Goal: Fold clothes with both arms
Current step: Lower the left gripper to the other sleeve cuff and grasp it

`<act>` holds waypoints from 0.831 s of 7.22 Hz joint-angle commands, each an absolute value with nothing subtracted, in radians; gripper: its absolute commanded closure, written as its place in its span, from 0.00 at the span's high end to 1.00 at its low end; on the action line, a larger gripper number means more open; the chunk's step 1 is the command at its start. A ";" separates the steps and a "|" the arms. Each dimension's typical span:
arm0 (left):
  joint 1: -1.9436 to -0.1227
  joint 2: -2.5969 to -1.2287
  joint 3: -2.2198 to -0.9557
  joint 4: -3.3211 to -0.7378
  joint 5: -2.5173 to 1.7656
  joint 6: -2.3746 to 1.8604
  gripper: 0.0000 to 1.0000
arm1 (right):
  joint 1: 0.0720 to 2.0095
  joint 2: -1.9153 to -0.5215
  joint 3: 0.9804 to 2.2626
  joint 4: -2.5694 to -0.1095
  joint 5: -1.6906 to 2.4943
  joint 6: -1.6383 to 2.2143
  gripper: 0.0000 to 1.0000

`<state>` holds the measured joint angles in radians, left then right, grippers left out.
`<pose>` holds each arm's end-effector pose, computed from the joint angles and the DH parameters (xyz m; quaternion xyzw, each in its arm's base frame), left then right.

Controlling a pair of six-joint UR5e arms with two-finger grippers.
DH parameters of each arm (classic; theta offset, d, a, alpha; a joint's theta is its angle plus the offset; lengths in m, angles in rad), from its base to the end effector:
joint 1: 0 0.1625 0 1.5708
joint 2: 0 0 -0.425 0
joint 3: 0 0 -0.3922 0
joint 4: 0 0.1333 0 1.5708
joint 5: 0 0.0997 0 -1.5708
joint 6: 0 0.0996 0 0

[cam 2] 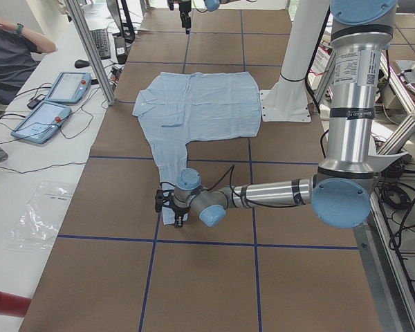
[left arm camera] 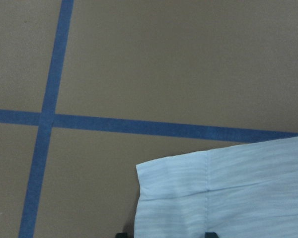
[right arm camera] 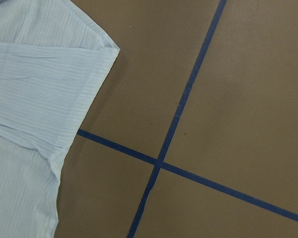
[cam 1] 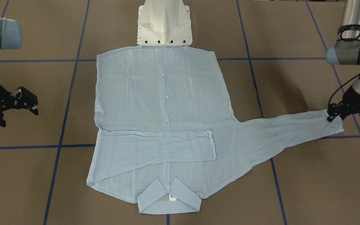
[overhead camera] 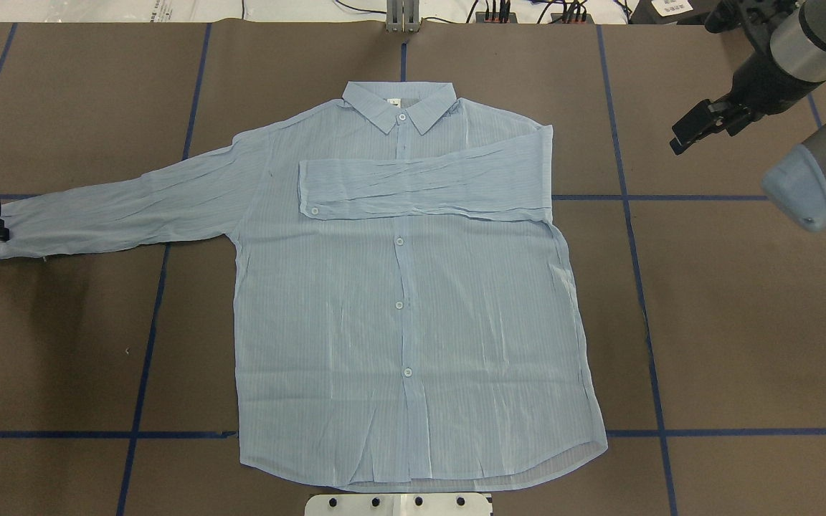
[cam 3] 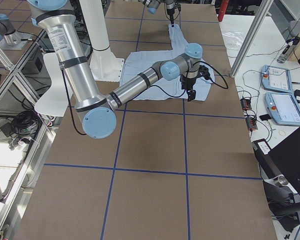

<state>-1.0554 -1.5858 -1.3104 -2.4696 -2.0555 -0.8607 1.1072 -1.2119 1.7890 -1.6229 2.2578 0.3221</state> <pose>0.1805 -0.4949 0.6921 0.0963 0.3734 -0.0821 0.9190 -0.2068 -0.5706 0.3631 0.1012 -0.3940 -0.1515 0.9009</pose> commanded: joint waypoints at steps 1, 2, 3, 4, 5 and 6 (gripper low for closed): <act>-1.057 -1.591 -1.318 -2.467 -2.056 -0.861 0.45 | 1.104 -1.213 1.784 -1.623 2.253 0.322 1.00; -1.058 -1.594 -1.322 -2.465 -2.056 -0.861 0.37 | 1.101 -1.213 1.783 -1.623 2.250 0.321 1.00; -1.060 -1.595 -1.330 -2.461 -2.056 -0.861 0.23 | 1.101 -1.216 1.782 -1.623 2.250 0.321 1.00; -1.061 -1.597 -1.342 -2.459 -2.057 -0.861 0.07 | 1.101 -1.218 1.781 -1.621 2.249 0.321 1.00; -1.065 -1.595 -1.362 -2.456 -2.063 -0.862 0.00 | 1.101 -1.219 1.778 -1.621 2.249 0.315 1.00; -1.066 -1.597 -1.382 -2.441 -2.065 -0.862 0.00 | 1.101 -1.221 1.776 -1.621 2.249 0.314 1.00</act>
<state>-1.0637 -1.5958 -1.3585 -2.4537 -2.0613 -0.8616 1.1015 -1.2190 1.7788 -1.6216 2.2491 0.3165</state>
